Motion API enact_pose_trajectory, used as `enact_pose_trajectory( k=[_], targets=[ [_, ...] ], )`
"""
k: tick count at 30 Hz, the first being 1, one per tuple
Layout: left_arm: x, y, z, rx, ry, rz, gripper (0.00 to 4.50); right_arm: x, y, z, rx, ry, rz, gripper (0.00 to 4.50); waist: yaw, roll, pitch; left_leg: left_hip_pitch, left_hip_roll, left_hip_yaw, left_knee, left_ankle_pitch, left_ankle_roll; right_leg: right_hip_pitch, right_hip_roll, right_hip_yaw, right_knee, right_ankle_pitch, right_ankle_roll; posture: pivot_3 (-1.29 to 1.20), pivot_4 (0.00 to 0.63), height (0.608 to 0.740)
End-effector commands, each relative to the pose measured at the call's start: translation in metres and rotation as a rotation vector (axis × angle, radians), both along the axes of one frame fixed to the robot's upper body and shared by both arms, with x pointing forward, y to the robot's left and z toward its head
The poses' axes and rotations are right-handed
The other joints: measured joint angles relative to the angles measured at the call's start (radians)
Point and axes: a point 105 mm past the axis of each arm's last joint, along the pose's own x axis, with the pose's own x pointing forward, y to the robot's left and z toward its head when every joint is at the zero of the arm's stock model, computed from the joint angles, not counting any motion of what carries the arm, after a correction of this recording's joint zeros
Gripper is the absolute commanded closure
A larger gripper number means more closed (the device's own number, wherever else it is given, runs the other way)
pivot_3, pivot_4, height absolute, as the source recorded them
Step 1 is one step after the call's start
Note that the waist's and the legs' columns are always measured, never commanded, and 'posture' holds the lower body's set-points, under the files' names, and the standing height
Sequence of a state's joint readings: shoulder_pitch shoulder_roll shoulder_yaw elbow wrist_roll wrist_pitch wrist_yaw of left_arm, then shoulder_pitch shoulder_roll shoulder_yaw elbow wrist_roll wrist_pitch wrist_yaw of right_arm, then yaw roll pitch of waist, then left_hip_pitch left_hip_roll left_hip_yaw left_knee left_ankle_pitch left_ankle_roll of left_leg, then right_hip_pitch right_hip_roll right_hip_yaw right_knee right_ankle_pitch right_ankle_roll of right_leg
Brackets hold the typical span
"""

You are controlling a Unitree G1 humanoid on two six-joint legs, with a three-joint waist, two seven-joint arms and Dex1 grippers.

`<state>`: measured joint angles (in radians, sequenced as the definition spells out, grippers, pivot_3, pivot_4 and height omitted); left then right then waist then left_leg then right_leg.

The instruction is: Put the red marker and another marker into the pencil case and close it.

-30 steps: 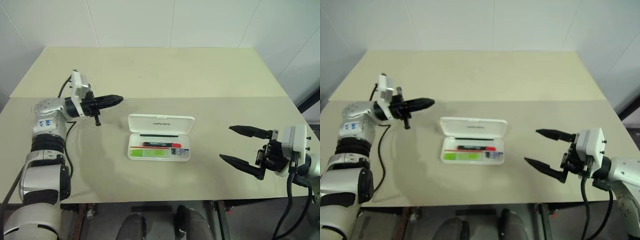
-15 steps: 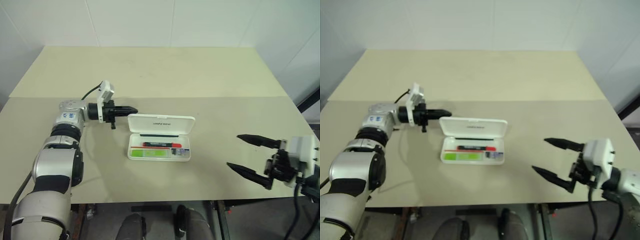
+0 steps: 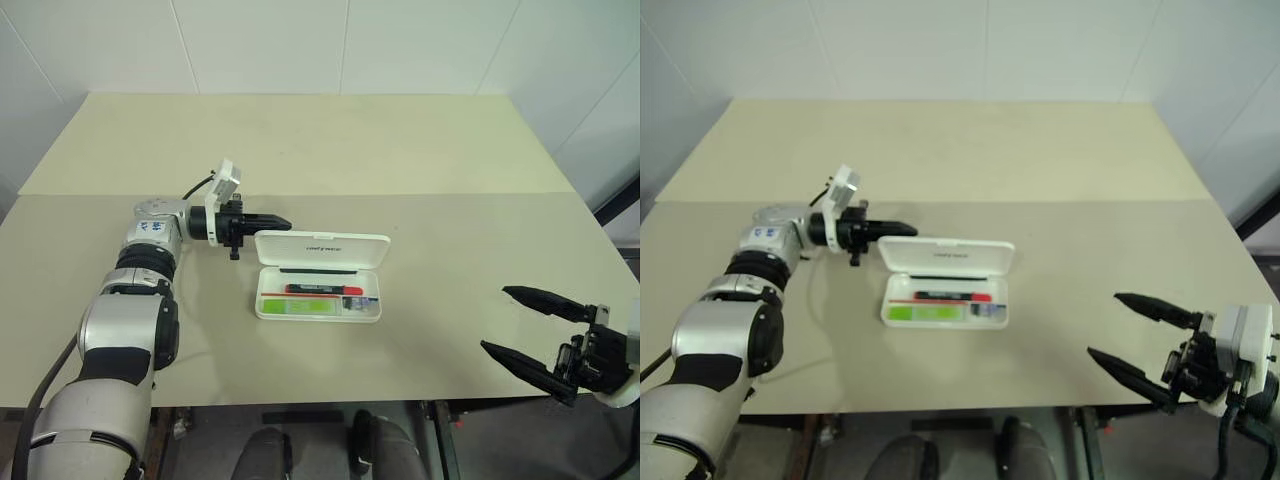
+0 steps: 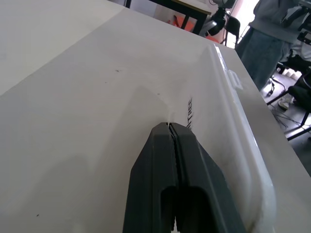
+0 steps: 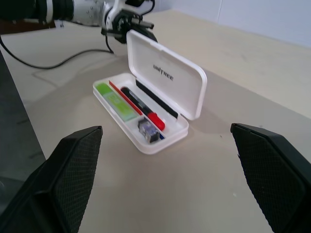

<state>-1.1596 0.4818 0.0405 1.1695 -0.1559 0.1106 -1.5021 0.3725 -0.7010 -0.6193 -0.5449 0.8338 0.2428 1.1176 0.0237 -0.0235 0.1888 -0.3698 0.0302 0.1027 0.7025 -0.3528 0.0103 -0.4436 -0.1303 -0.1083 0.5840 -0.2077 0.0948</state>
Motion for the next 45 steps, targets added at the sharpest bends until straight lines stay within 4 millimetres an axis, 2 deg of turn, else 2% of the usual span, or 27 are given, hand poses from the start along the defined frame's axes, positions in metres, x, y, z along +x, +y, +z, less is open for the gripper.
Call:
enact_pose_trajectory(
  k=[1, 4, 11, 15, 22, 33, 37, 41, 43, 45],
  targets=[
    [-0.014, -0.006, 0.005, -0.008, -0.011, -0.137, 4.48, -0.008, 0.005, 0.011, 0.022, -0.052, 0.038, 0.00, 0.000, 0.000, 0.000, 0.000, 0.000, 0.000, 0.000, 0.000, 0.000, 0.000, 0.000, 0.000, 0.000, 0.000, 0.000, 0.00, 0.150, 0.740],
    [-0.018, -0.008, 0.001, -0.003, -0.001, -0.157, 4.48, -0.009, 0.004, 0.013, 0.050, -0.073, 0.025, 0.00, 0.000, 0.000, 0.000, 0.000, 0.000, 0.000, 0.000, 0.000, 0.000, 0.000, 0.000, 0.000, 0.000, 0.000, 0.000, 0.00, 0.150, 0.740],
    [-0.031, -0.015, -0.004, -0.006, 0.027, -0.219, 4.48, -0.013, 0.002, 0.004, 0.059, -0.038, 0.021, 0.00, 0.000, 0.000, 0.000, 0.000, 0.000, 0.000, 0.000, 0.000, 0.000, 0.000, 0.000, 0.000, 0.000, 0.000, 0.000, 0.00, 0.150, 0.740],
    [-0.044, -0.022, -0.016, 0.011, 0.073, -0.271, 4.48, -0.012, 0.001, -0.001, 0.048, -0.018, 0.012, 0.00, 0.000, 0.000, 0.000, 0.001, 0.000, 0.000, 0.000, 0.000, 0.000, 0.000, 0.000, 0.001, 0.001, 0.000, 0.000, 0.00, 0.150, 0.740],
    [-0.054, -0.024, -0.030, 0.079, 0.132, -0.299, 4.48, -0.014, 0.001, -0.005, 0.037, -0.003, 0.006, 0.00, 0.002, 0.000, 0.000, 0.000, 0.000, -0.001, 0.001, 0.000, 0.000, 0.000, 0.000, 0.001, 0.001, 0.000, 0.000, 0.00, 0.150, 0.740],
    [-0.057, -0.023, -0.063, 0.266, 0.231, -0.226, 4.48, -0.016, 0.004, -0.011, 0.044, 0.008, -0.005, 0.00, 0.002, 0.000, 0.000, 0.001, 0.000, -0.002, 0.001, 0.000, 0.000, 0.000, 0.000, 0.001, 0.001, 0.000, 0.000, 0.00, 0.150, 0.740],
    [-0.053, -0.013, -0.090, 0.436, 0.288, -0.120, 4.48, -0.017, 0.004, -0.015, 0.048, 0.012, -0.006, 0.00, 0.002, 0.002, -0.004, 0.002, 0.000, -0.004, 0.001, 0.000, 0.000, 0.001, 0.000, 0.002, 0.001, 0.000, 0.000, 0.00, 0.150, 0.740],
    [-0.057, -0.014, -0.089, 0.427, 0.287, -0.153, 4.48, -0.018, 0.003, -0.018, 0.045, 0.014, -0.007, 0.00, -0.001, 0.005, -0.006, 0.007, 0.000, -0.007, 0.001, -0.003, 0.005, 0.005, 0.000, 0.002, 0.000, -0.001, -0.001, 0.00, 0.150, 0.740],
    [-0.058, -0.014, -0.091, 0.439, 0.285, -0.162, 4.48, -0.018, 0.002, -0.019, 0.044, 0.015, -0.008, 0.00, -0.001, 0.005, -0.006, 0.016, 0.001, -0.007, -0.001, -0.004, 0.005, 0.013, 0.000, 0.003, -0.002, -0.002, -0.003, 0.00, 0.150, 0.740],
    [-0.057, -0.017, -0.089, 0.421, 0.259, -0.170, 4.48, -0.017, 0.000, -0.021, 0.041, 0.016, -0.009, 0.00, -0.001, 0.006, -0.007, 0.017, 0.003, -0.007, -0.003, -0.006, 0.004, 0.018, 0.000, 0.002, -0.003, -0.004, -0.005, 0.00, 0.150, 0.740]
  ],
)
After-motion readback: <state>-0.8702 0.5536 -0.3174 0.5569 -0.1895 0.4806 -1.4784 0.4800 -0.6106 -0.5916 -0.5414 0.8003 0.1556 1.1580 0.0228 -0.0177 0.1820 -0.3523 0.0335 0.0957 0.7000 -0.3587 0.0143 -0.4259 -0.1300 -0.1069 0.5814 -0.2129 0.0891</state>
